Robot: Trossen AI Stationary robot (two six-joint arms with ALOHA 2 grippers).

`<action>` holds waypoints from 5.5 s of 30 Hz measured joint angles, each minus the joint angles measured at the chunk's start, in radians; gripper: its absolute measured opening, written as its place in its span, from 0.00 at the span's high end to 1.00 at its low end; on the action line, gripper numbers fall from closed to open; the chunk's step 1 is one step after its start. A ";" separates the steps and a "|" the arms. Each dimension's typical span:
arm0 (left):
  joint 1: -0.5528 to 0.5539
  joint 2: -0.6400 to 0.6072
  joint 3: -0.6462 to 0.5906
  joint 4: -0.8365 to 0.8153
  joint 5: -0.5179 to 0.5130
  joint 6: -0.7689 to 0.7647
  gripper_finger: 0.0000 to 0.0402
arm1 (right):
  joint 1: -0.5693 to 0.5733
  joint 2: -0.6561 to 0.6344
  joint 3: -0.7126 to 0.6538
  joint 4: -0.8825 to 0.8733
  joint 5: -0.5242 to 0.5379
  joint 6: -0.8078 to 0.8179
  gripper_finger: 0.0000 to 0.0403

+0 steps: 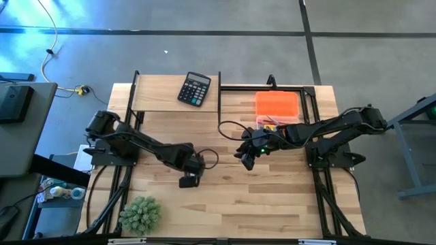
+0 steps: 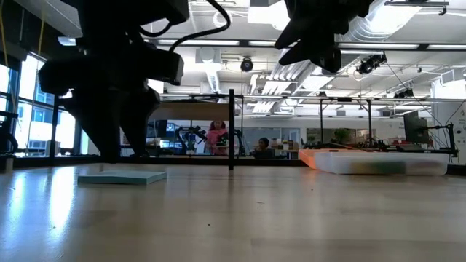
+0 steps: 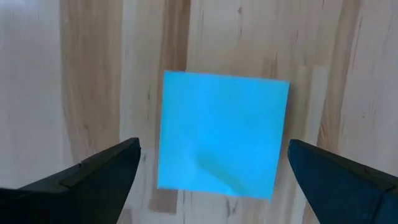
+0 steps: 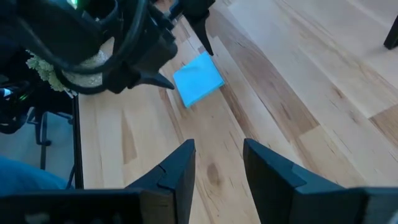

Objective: Pack school essentials
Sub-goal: Put the blue sticky notes into the orange supply box

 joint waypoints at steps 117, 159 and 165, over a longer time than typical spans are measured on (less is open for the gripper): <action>0.156 0.139 0.044 -0.025 0.157 0.237 0.33 | 0.000 0.000 0.000 0.000 0.000 0.000 0.69; 0.148 0.096 0.039 0.017 0.191 0.226 0.50 | 0.006 0.000 0.030 0.346 0.078 0.222 0.69; 0.142 0.091 0.040 0.035 0.195 0.225 0.51 | -0.029 0.000 0.171 0.238 0.081 0.107 0.69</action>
